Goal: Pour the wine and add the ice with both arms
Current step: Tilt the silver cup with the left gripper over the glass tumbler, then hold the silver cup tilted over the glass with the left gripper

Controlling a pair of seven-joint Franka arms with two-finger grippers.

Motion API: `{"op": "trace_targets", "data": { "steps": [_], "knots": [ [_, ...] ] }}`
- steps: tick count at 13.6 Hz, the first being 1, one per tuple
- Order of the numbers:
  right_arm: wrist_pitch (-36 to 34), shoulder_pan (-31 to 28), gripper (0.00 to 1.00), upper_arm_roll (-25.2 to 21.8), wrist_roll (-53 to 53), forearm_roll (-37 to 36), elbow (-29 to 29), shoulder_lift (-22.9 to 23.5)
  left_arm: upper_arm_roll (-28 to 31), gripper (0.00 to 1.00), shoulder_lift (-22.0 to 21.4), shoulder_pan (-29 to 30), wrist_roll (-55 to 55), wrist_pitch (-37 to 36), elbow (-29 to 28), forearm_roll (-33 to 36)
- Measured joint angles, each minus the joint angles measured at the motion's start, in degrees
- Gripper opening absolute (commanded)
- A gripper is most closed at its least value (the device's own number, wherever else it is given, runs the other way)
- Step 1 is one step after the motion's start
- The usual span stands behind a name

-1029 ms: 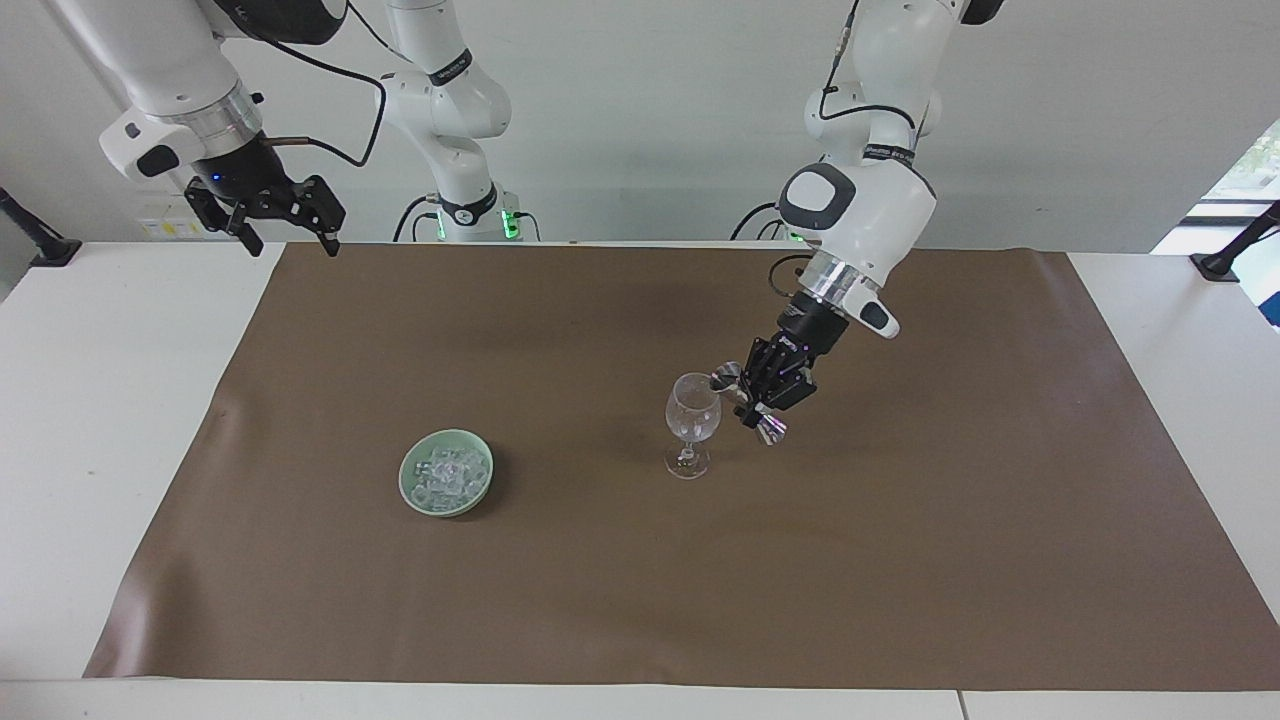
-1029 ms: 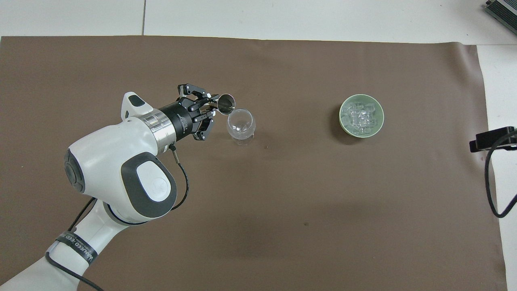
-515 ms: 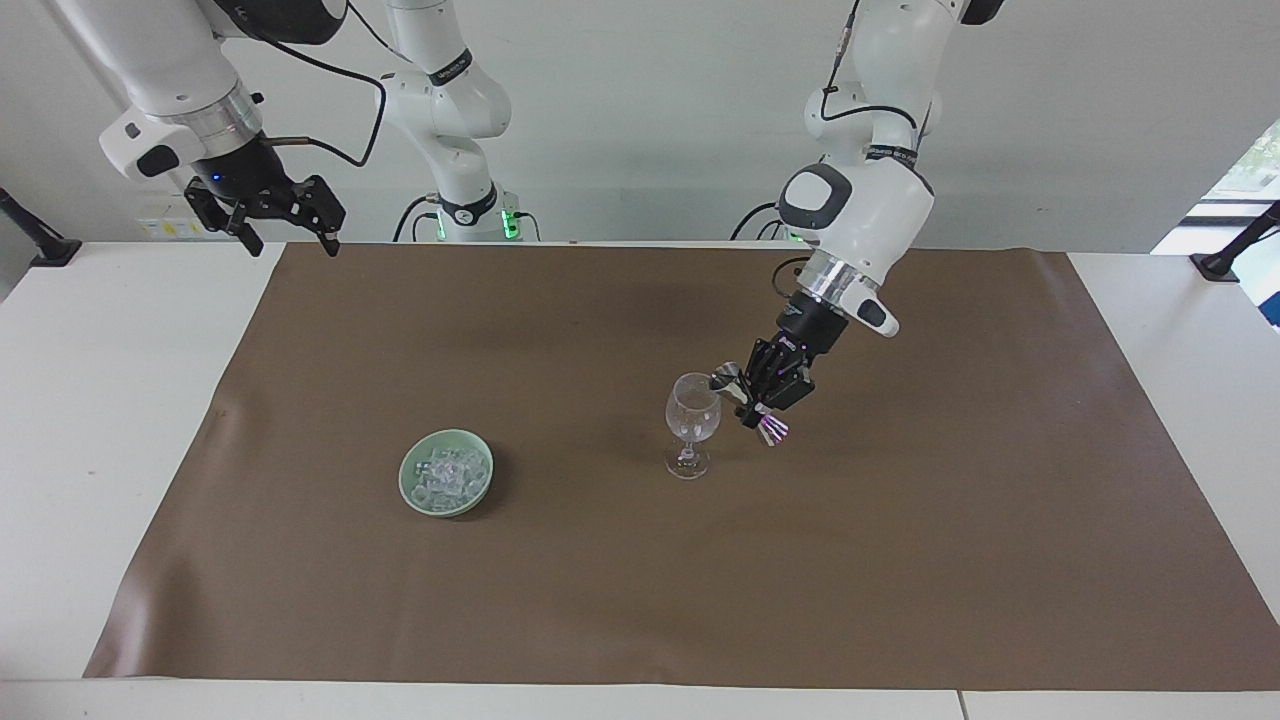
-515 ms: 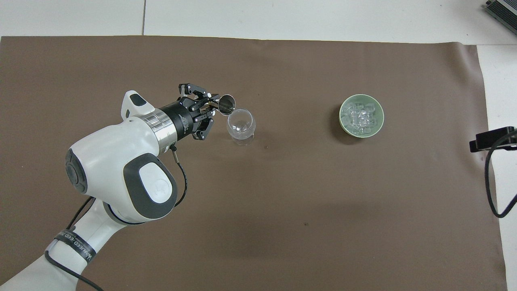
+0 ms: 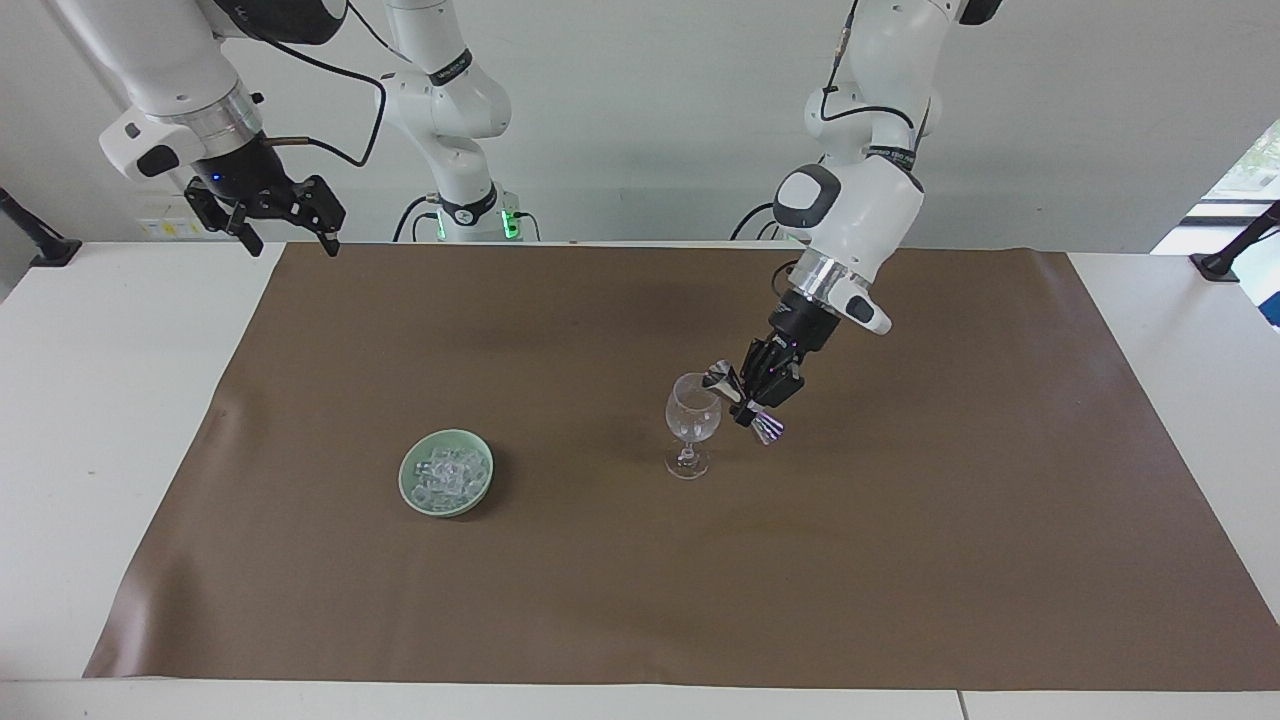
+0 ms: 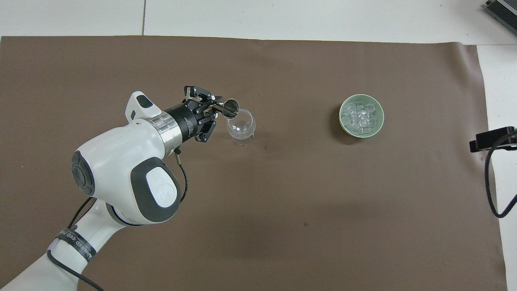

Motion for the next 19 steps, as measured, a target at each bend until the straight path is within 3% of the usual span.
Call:
{"op": "trace_targets", "data": {
  "steps": [19],
  "knots": [
    [0.00, 0.00, 1.00, 0.00, 0.00, 0.00, 0.00, 0.00, 0.05, 0.00, -0.03, 0.00, 2.87, 0.36, -0.36, 9.53]
  ]
}}
